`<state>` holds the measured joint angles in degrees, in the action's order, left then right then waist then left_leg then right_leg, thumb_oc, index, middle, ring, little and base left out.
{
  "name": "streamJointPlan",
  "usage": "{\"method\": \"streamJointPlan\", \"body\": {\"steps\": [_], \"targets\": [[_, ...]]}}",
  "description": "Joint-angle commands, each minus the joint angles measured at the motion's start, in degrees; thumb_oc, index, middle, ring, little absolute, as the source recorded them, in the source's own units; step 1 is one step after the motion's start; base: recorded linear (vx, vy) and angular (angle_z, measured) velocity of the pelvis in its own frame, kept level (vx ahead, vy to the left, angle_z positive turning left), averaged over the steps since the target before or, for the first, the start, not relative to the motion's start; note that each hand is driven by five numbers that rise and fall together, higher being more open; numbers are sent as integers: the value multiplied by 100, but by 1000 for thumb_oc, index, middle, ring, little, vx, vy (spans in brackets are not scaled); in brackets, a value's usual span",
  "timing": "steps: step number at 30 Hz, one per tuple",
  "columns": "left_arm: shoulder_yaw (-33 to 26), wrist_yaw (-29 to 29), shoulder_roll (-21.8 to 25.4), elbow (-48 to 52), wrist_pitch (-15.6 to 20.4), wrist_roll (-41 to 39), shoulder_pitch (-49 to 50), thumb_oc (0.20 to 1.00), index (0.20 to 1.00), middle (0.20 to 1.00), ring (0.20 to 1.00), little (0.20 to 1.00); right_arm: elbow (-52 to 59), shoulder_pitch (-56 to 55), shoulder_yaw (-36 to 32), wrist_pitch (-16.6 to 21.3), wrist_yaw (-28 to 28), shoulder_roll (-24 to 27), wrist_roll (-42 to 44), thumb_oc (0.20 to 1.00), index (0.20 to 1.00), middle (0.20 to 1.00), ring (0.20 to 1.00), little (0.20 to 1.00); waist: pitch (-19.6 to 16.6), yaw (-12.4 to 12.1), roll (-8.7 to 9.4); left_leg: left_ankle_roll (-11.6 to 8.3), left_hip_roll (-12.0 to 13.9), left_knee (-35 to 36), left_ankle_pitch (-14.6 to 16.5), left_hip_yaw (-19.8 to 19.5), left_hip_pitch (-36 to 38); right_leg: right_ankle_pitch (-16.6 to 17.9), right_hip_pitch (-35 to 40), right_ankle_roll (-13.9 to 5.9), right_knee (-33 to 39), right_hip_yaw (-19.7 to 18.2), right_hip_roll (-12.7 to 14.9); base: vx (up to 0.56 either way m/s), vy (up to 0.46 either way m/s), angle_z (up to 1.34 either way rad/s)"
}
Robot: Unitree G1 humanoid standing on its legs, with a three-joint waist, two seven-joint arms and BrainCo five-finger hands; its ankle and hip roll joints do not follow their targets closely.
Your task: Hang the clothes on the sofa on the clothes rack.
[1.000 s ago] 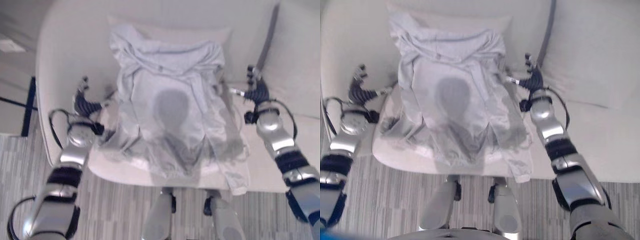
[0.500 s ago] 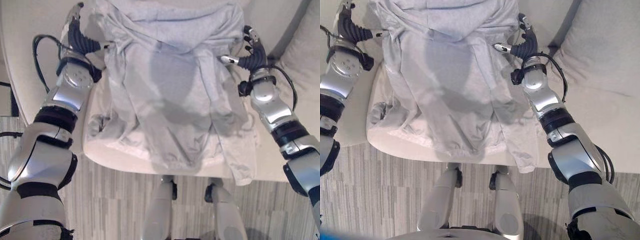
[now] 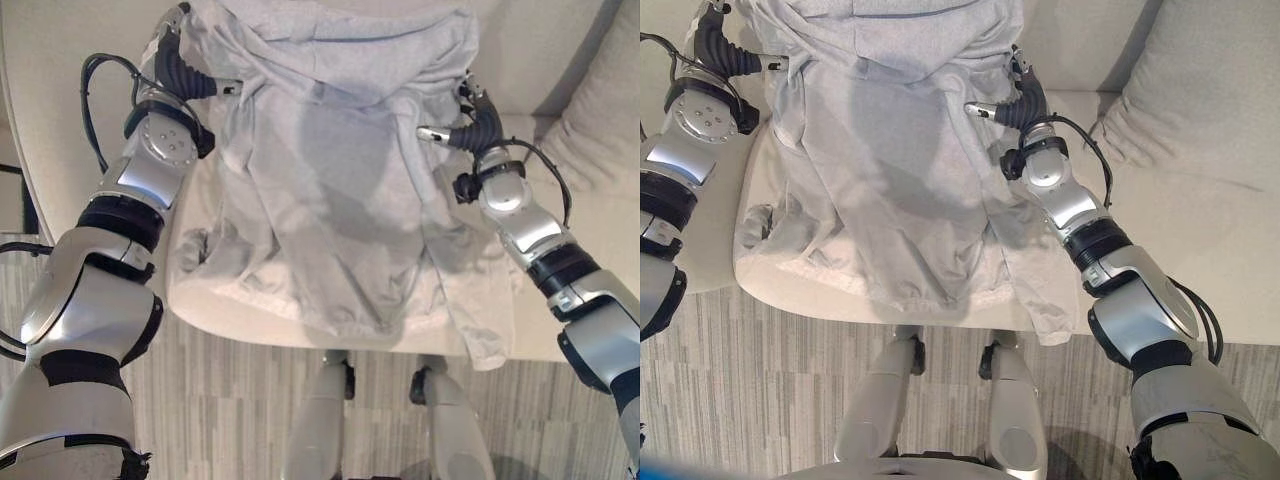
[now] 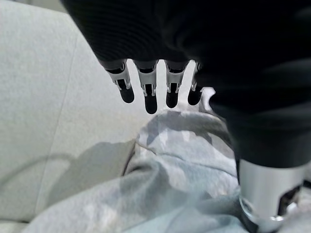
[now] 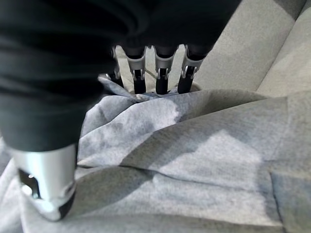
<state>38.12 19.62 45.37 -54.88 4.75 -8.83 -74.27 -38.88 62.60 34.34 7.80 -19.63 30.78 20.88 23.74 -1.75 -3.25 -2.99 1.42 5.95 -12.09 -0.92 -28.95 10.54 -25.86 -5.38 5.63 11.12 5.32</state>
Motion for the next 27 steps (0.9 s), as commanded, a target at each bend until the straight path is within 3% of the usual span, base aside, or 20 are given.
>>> {"method": "streamJointPlan", "body": {"steps": [1,12,27], "targets": [[0,31,-142,-498,49,-129,-127,1000,1000,1000,1000,1000,298,-102,-46,271,64,-103,123,1000,1000,1000,1000,1000,-310,-31,-10,-323,-332,-95,227,24,99,152,-372,-882,-63,-309,248,0,0,0],[-725,11,-431,-48,156,-760,685,1000,1000,1000,1000,1000,870,-641,-480,289,-42,-244,24,1000,1000,1000,1000,1000,-236,-30,-2,-310,-320,-95,261,17,171,122,-296,-875,-63,-269,259,0,0,0],[-1157,-59,-634,155,143,-957,1272,1000,1000,1000,1000,1000,1653,-1162,-905,391,-110,-434,-201,1000,1000,1000,1000,1000,-179,6,19,-295,-288,-95,290,1,249,98,-218,-856,-63,-247,269,0,0,0]]}}
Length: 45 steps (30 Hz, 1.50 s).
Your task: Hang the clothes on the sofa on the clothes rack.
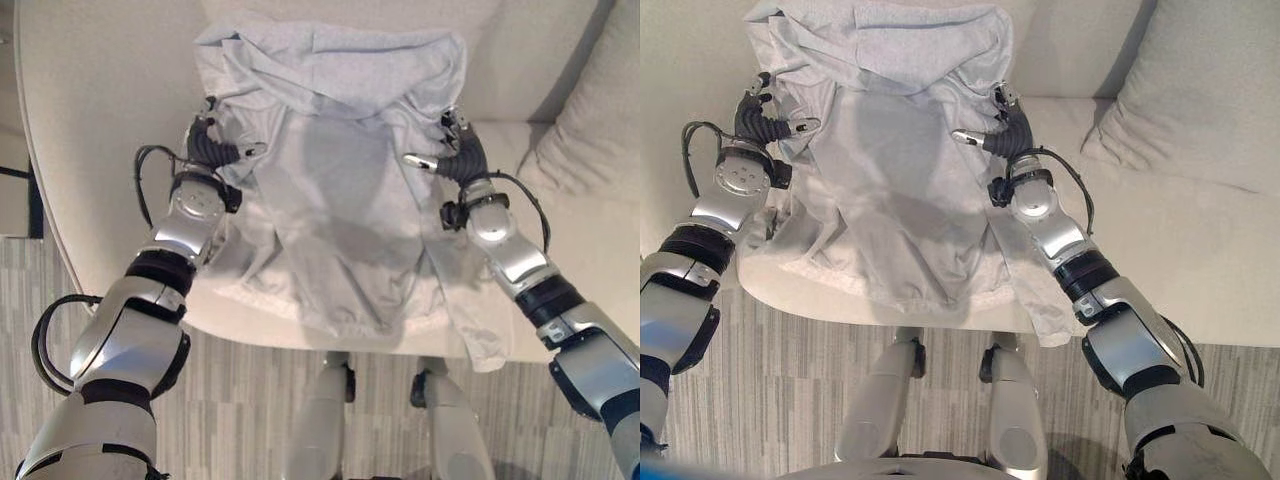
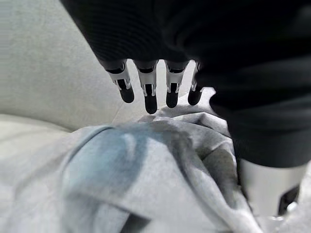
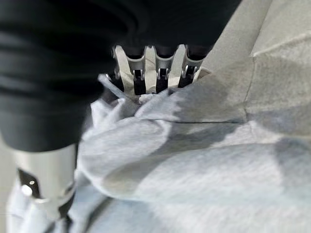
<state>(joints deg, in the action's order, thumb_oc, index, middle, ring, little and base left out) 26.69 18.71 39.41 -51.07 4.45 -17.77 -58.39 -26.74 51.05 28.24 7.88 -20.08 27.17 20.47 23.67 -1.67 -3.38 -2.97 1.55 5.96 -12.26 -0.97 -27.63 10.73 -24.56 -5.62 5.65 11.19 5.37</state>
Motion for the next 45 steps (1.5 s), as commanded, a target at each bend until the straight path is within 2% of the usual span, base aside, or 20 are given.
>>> {"method": "streamJointPlan", "body": {"steps": [1,13,16,22,27,37,45], "targets": [[-14,32,-39,-224,172,-62,-314,1000,1000,1000,1000,1000,447,-14,-298,379,-66,-72,-163,1000,1000,1000,1000,1000,-174,-2,31,-297,-301,-96,307,5,117,78,-346,-832,-65,-253,264,0,0,0],[-10,57,70,-120,191,42,-362,1000,1000,1000,1000,1000,768,-27,-518,422,-161,115,-437,1000,1000,1000,1000,1000,-175,46,53,-293,-295,-96,321,24,115,88,-374,-851,-65,-257,271,0,0,0],[112,86,132,-160,174,185,-476,1000,1000,1000,1000,1000,575,189,-342,219,-310,203,-932,1000,1000,1000,1000,1000,-183,47,54,-288,-298,-96,328,28,112,91,-378,-856,-65,-261,267,0,0,0],[422,143,259,-239,161,421,-837,1000,1000,1000,1000,1000,90,798,109,-76,-348,419,-1394,1000,1000,1000,1000,1000,-189,11,77,-291,-299,-96,309,20,100,105,-389,-854,-65,-256,259,-4,-2,4],[767,126,407,-341,146,466,-1172,1000,1000,1000,1000,1000,-443,1345,665,-256,-216,462,-1404,1000,1000,1000,1000,1000,-179,-21,106,-303,-300,-96,274,19,75,128,-403,-856,-65,-234,251,-4,-2,3],[1526,60,625,-704,2,930,-1750,1000,1000,1000,1000,1000,-1045,1855,1405,-336,13,388,-1288,1000,1000,1000,1000,1000,-153,-52,134,-308,-300,-96,225,30,27,155,-444,-864,-65,-231,233,0,0,0],[1790,29,579,-901,-98,1188,-1842,1000,1000,1000,1000,1000,-1224,1903,1649,-378,110,266,-1185,1000,1000,1000,1000,1000,-141,-64,142,-299,-303,-96,213,24,15,175,-453,-862,-65,-231,232,0,0,0]]}}
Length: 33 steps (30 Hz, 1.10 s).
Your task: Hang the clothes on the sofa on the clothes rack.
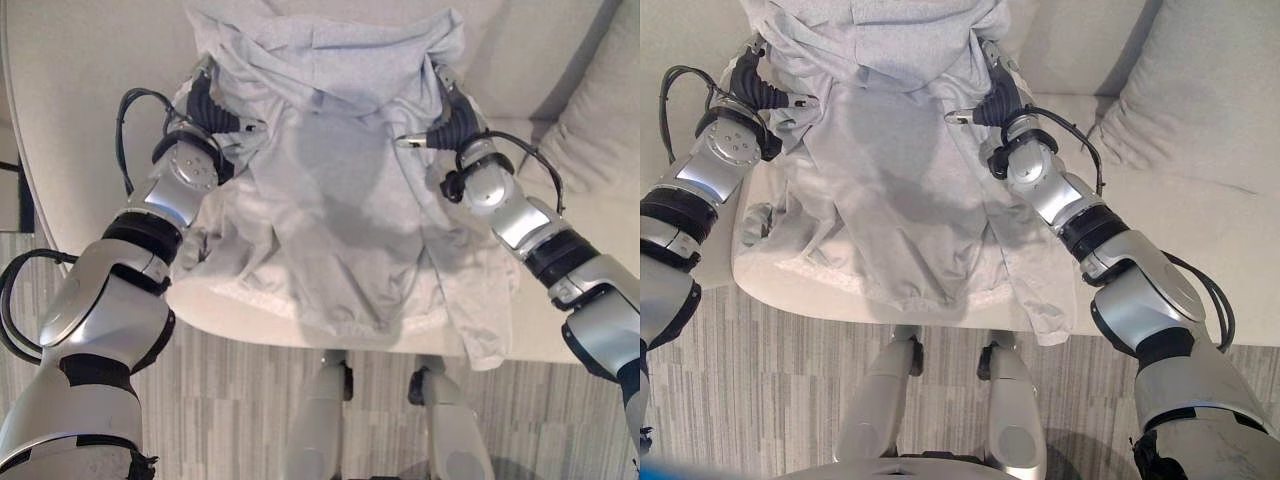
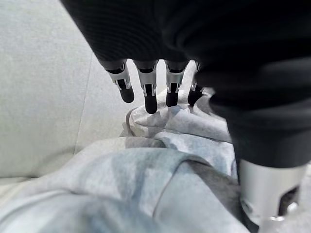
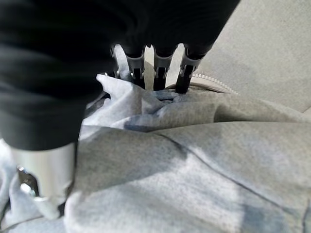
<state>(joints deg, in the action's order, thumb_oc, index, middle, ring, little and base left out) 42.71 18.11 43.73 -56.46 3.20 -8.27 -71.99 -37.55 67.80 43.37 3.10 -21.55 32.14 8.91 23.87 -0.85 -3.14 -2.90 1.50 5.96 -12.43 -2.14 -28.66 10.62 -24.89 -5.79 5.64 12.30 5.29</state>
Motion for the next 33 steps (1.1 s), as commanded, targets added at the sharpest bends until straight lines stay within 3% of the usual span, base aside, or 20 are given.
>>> {"method": "streamJointPlan", "body": {"steps": [1,13,21,27,28,29,30,31,32,33], "targets": [[200,82,126,-392,14,261,-473,1000,1000,1000,1000,1000,-161,219,155,92,263,-253,-24,1000,1000,1000,1000,1000,-157,-145,120,-306,-294,-96,231,142,116,187,-424,-843,-64,-343,240,0,0,0],[514,-8,-149,-835,-210,1133,-452,1000,1000,1000,1000,1000,-312,159,169,-41,79,-386,-501,1000,1000,1000,1000,1000,-90,-101,156,-283,-285,-96,236,155,115,183,-427,-837,-64,-368,235,0,0,0],[452,94,-424,-856,-241,1226,-501,1000,1000,1000,1000,1000,-425,214,41,-339,-310,-380,-1372,1000,1000,1000,1000,1000,-69,-46,156,-260,-298,-96,248,163,75,195,-496,-840,-64,-378,242,0,0,0],[392,143,-545,-933,-252,1223,-616,1000,1000,1000,1000,1000,-281,165,-145,-400,-477,-420,-1534,1000,1000,1000,1000,1000,-54,-6,189,-253,-293,-96,247,158,26,198,-555,-828,-64,-391,231,0,0,0],[371,149,-565,-949,-254,1213,-630,1000,1000,1000,1000,1000,-251,157,-170,-398,-483,-430,-1543,511,511,511,511,511,-51,-4,195,-253,-290,-96,245,160,15,198,-564,-825,-64,-391,229,0,0,0],[340,190,-575,-942,-251,1196,-675,1000,1000,1000,1000,1000,-178,147,-221,-391,-531,-429,-1539,200,200,200,200,200,-49,12,206,-253,-287,-96,244,156,5,200,-574,-826,-64,-402,227,0,0,0],[341,190,-576,-942,-251,1196,-675,1000,1000,1000,1000,1000,-174,145,-223,-393,-531,-427,-1540,200,200,200,200,200,-49,11,207,-253,-287,-96,244,157,5,201,-574,-826,-64,-402,227,0,0,0],[302,226,-577,-907,-246,1167,-687,878,878,878,878,878,-106,106,-263,-380,-543,-426,-1524,200,200,200,200,200,-49,19,213,-253,-283,-96,245,158,5,198,-571,-822,-64,-412,225,0,0,0],[279,244,-576,-882,-239,1147,-690,200,200,200,200,200,-61,77,-311,-377,-548,-426,-1515,200,200,200,200,200,-47,23,214,-252,-283,-96,249,160,13,197,-566,-821,-64,-415,222,0,0,0],[256,281,-561,-824,-224,1132,-699,200,200,200,200,200,-3,52,-340,-366,-567,-424,-1515,200,200,200,200,200,-43,26,218,-252,-283,-96,254,162,21,199,-563,-817,-64,-418,224,0,0,0]]}}
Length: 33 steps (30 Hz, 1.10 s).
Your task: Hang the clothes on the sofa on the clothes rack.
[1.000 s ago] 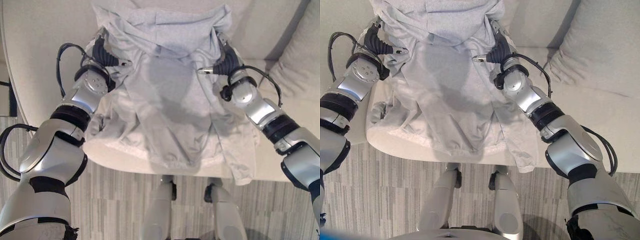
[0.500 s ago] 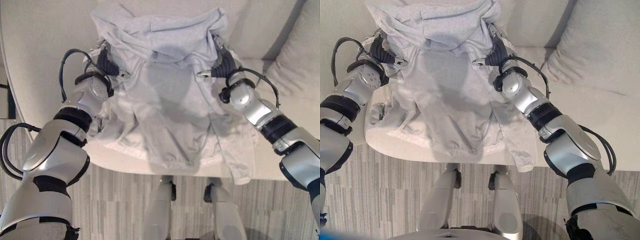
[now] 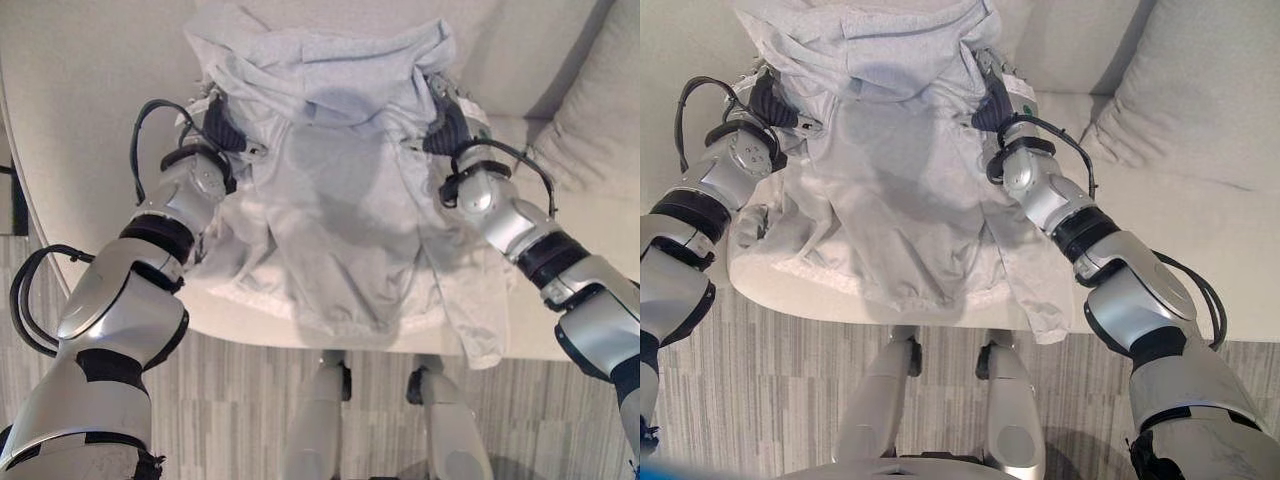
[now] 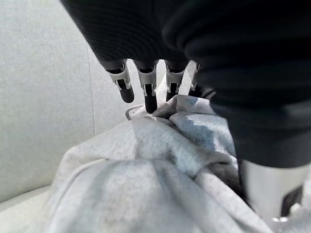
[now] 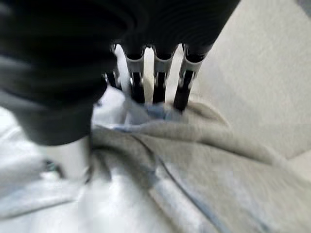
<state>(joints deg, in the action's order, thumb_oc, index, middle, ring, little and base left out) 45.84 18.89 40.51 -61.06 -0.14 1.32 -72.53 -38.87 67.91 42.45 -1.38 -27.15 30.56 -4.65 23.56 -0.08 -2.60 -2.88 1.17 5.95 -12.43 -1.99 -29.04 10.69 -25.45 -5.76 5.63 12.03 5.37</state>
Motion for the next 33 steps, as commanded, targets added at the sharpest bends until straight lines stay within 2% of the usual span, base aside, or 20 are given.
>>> {"method": "streamJointPlan", "body": {"steps": [1,8,14,18,21,23,24,28,30,32,33], "targets": [[-86,231,-233,-328,117,154,-643,200,200,200,200,200,171,17,-281,89,-16,-258,-152,200,200,200,200,200,-12,-50,169,-254,-252,-95,259,148,66,189,-498,-817,-63,-393,214,0,0,0],[-511,513,-193,83,234,-194,-465,200,200,200,200,200,568,-227,-638,156,-147,-208,-85,200,200,200,200,200,-50,-37,192,-253,-255,-95,304,161,143,165,-422,-826,-63,-394,225,0,0,0],[-1154,957,-70,885,387,-426,9,200,200,200,200,200,1082,-865,-1289,240,-299,-122,29,200,200,200,200,200,-157,-60,186,-253,-238,-95,378,156,360,93,-207,-836,-63,-378,251,0,-6,0],[-1559,1221,-26,1437,442,-368,418,200,200,200,200,200,1594,-1338,-1747,319,-405,-266,0,200,200,200,200,200,-369,-54,180,-254,-184,-95,477,193,657,-22,108,-821,-63,-376,281,19,-48,1],[-1940,1569,-67,1977,449,-153,840,200,200,200,200,200,1977,-1585,-1989,407,-582,-356,-183,200,200,200,200,200,-630,-63,195,-266,-122,-95,605,235,1012,-179,493,-784,-63,-339,292,84,-69,1],[-2204,1795,-156,2516,469,135,1197,200,200,200,200,200,2275,-1712,-2123,493,-665,-370,-408,200,200,200,200,200,-933,-88,209,-286,-50,-95,713,262,1297,-329,801,-731,-63,-295,316,132,-69,5],[-2218,1798,-159,2540,458,146,1228,200,200,200,200,200,2285,-1729,-2119,490,-664,-371,-413,200,200,200,200,200,-933,-84,203,-287,-48,-95,720,261,1314,-336,818,-730,-63,-293,314,100,-51,14],[-2597,2126,-333,3428,494,453,1534,200,200,200,200,200,2761,-1700,-2195,563,-823,-277,-873,200,200,200,200,200,-1577,-158,202,-344,71,-95,929,296,1916,-683,1491,-631,-63,-150,241,184,-97,11],[-2643,2165,-300,3676,531,522,1483,200,200,200,200,200,2881,-1619,-2205,593,-852,-171,-985,200,200,200,200,200,-1759,-185,219,-372,108,-95,975,283,2062,-762,1669,-605,-63,-115,215,168,-130,7],[-2669,2215,-160,4035,568,581,1364,200,200,200,200,200,3050,-1442,-2220,628,-881,13,-1110,200,200,200,200,200,-2126,-262,224,-441,206,-95,1042,233,2403,-950,2122,-532,-63,-11,118,165,-192,16],[-2670,2214,-159,4041,563,581,1366,200,200,200,200,200,3052,-1443,-2221,627,-879,13,-1110,200,200,200,200,200,-2104,-254,220,-445,210,-95,1047,223,2427,-958,2150,-529,-63,-1,114,54,-124,19]]}}
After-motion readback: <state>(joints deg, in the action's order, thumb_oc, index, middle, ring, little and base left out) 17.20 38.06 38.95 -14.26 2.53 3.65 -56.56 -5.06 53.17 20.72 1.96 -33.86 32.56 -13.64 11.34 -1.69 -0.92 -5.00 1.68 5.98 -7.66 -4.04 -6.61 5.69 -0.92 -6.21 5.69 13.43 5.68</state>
